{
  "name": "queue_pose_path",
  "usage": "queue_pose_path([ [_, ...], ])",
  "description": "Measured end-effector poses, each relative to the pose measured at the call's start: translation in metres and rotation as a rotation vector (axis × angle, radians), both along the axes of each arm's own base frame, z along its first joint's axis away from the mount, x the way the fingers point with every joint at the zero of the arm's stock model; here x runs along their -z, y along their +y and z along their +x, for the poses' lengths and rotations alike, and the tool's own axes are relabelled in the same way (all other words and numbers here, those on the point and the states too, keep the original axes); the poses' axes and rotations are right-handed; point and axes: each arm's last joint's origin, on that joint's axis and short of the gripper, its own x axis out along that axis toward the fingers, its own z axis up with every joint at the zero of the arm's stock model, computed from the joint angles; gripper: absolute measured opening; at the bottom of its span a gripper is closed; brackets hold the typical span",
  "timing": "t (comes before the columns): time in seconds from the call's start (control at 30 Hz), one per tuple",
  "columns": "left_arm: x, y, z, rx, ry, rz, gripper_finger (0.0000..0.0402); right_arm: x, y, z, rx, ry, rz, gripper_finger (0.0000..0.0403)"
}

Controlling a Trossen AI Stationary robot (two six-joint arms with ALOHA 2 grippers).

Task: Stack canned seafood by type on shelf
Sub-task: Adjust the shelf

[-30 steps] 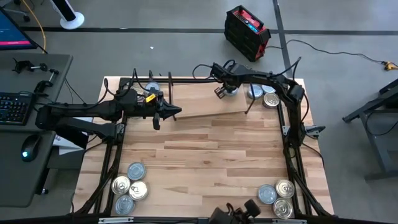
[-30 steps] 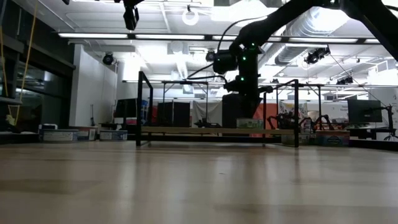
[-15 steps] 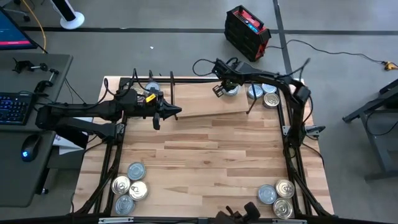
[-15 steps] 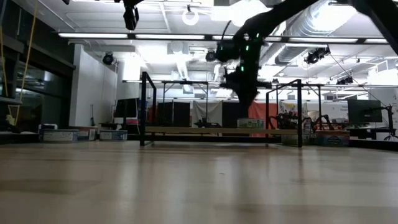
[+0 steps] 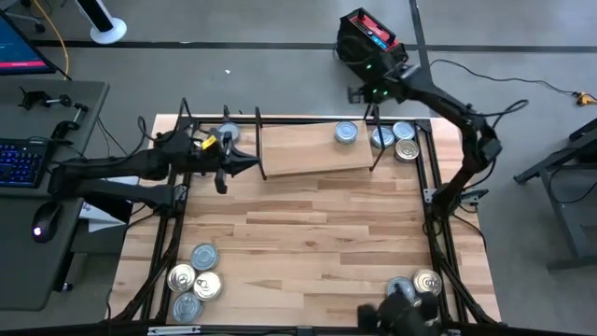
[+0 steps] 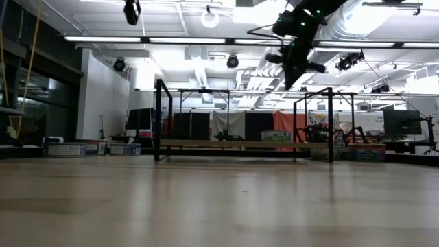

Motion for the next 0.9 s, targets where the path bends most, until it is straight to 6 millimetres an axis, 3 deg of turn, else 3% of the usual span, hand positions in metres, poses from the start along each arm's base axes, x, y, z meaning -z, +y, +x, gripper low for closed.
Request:
queue_pose_path([
  [0.2, 0.006, 0.000, -0.006, -0.004, 0.075, -0.015, 0.0001, 0.016, -0.038, -0.019, 0.102, -0.110, 0.069, 0.0000],
  [0.4, 0.012, 0.000, -0.007, -0.005, 0.137, -0.028, 0.0001, 0.034, -0.061, -0.029, 0.124, -0.175, 0.163, 0.0000],
  [0.77, 0.012, 0.000, -0.006, -0.004, 0.144, -0.013, 0.0001, 0.036, -0.082, -0.059, 0.124, -0.230, 0.177, 0.0000],
  [0.9, 0.012, 0.000, -0.006, -0.026, 0.142, -0.034, 0.0001, 0.037, -0.082, -0.061, 0.058, -0.249, 0.201, 0.0000],
])
